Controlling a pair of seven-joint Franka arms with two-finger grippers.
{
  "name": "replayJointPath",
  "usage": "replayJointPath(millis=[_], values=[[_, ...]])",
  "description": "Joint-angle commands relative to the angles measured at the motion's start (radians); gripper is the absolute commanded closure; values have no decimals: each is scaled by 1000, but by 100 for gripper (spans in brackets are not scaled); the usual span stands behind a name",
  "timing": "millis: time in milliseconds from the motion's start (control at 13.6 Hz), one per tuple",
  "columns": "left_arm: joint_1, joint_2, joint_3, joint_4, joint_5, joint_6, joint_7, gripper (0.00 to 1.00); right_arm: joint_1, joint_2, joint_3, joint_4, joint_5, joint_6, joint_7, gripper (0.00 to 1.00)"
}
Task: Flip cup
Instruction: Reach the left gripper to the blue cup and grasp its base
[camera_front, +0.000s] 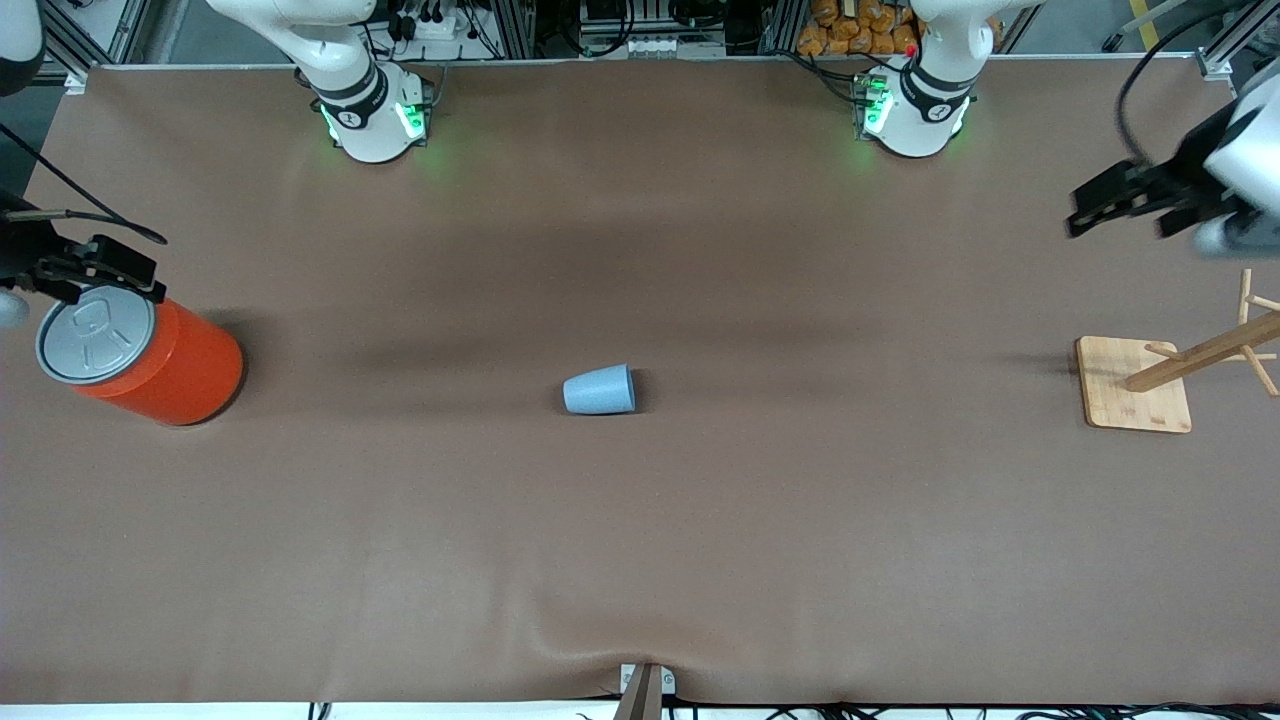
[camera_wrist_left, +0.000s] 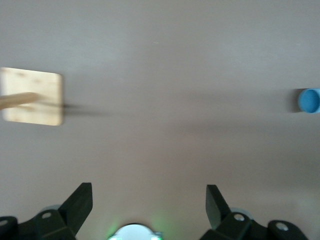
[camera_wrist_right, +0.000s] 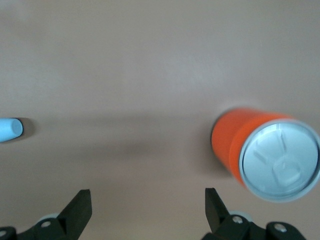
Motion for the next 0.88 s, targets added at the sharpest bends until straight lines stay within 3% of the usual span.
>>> replayJointPath(millis=[0, 368, 811], values=[[-5, 95, -49, 11, -78, 68, -71, 0, 12, -5, 4, 6, 11, -35, 105, 0], [-42, 283, -66, -15, -309, 194, -78, 0, -7, -5, -19, 8, 5, -32, 9, 0], [-197, 470, -66, -106, -644, 606, -81, 0, -16, -41, -88, 47, 7, -115, -94, 0]])
